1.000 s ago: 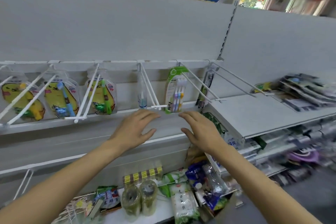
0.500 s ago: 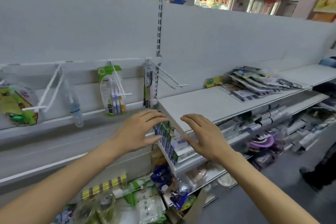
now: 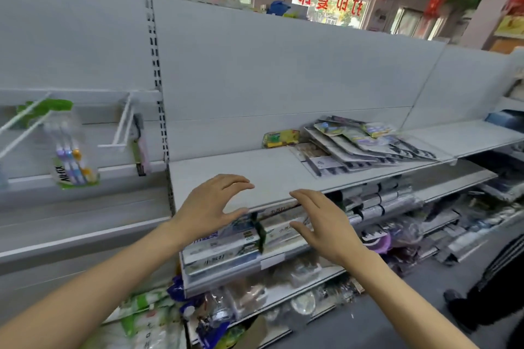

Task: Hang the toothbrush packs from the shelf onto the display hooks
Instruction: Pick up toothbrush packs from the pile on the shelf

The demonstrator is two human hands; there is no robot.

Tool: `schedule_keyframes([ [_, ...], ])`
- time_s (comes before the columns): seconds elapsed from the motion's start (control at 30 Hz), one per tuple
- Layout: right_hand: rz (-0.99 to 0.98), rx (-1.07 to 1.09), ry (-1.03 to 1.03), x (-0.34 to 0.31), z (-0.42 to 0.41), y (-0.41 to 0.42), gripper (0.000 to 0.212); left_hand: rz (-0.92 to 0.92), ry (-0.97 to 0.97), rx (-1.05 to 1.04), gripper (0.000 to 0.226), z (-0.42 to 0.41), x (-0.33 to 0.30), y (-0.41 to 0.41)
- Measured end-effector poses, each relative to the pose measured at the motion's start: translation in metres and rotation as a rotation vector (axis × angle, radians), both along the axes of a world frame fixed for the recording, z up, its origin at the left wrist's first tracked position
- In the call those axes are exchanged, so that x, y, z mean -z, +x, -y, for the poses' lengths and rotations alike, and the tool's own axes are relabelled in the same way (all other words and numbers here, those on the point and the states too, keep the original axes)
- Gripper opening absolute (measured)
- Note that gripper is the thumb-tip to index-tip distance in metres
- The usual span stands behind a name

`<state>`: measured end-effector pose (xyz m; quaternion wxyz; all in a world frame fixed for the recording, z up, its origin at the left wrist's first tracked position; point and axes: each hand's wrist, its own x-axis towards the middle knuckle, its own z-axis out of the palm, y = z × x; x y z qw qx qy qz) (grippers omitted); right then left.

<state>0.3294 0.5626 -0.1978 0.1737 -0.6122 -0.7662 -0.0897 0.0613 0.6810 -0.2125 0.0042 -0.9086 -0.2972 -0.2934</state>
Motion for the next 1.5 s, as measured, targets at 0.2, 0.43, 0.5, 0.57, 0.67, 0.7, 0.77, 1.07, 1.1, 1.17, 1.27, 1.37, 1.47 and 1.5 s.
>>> schedule_keyframes([
  [0.2,-0.010,0.150,0.002,0.004,-0.039,0.079,0.057,-0.019,-0.061,-0.019,0.048,-0.043,0.003,0.078],
  [0.43,0.027,0.286,-0.078,0.006,-0.121,0.150,0.062,-0.076,-0.133,0.019,0.048,-0.121,0.010,0.159],
  [0.5,0.060,0.314,-0.081,0.007,-0.145,0.169,0.065,-0.088,-0.191,0.015,0.049,-0.142,0.010,0.182],
  [0.57,0.082,0.343,-0.087,0.007,-0.167,0.187,0.068,-0.083,-0.251,0.024,0.048,-0.161,0.010,0.206],
  [0.67,0.035,0.361,-0.103,0.003,-0.190,0.207,0.067,0.006,-0.382,0.044,0.043,-0.183,0.010,0.243],
  [0.7,0.002,0.362,-0.131,0.002,-0.194,0.211,0.066,0.065,-0.446,0.052,0.041,-0.188,0.010,0.256],
  [0.77,-0.048,0.362,-0.167,0.002,-0.198,0.219,0.068,0.205,-0.627,0.059,0.039,-0.198,0.010,0.281],
  [1.07,-0.212,0.322,-0.347,-0.016,-0.231,0.237,0.070,0.741,-1.432,0.046,0.015,-0.215,-0.005,0.357],
  [1.1,-0.197,0.373,-0.294,-0.016,-0.234,0.235,0.055,0.771,-1.479,0.048,0.011,-0.216,-0.005,0.360],
  [1.17,-0.117,0.450,-0.200,-0.017,-0.241,0.229,0.024,0.804,-1.510,0.031,0.014,-0.214,-0.008,0.363],
  [1.27,0.053,0.471,-0.164,-0.018,-0.246,0.222,0.009,0.808,-1.519,0.031,0.015,-0.208,-0.011,0.359],
  [1.37,0.114,0.406,-0.132,-0.020,-0.243,0.216,0.021,0.785,-1.455,0.004,0.020,-0.207,-0.012,0.349],
  [1.47,0.103,0.352,-0.071,-0.029,-0.240,0.206,0.019,0.803,-1.345,-0.083,0.011,-0.212,-0.013,0.333],
  [1.5,0.101,0.338,-0.053,-0.032,-0.238,0.203,0.017,0.827,-1.311,-0.106,0.009,-0.210,-0.016,0.327],
])
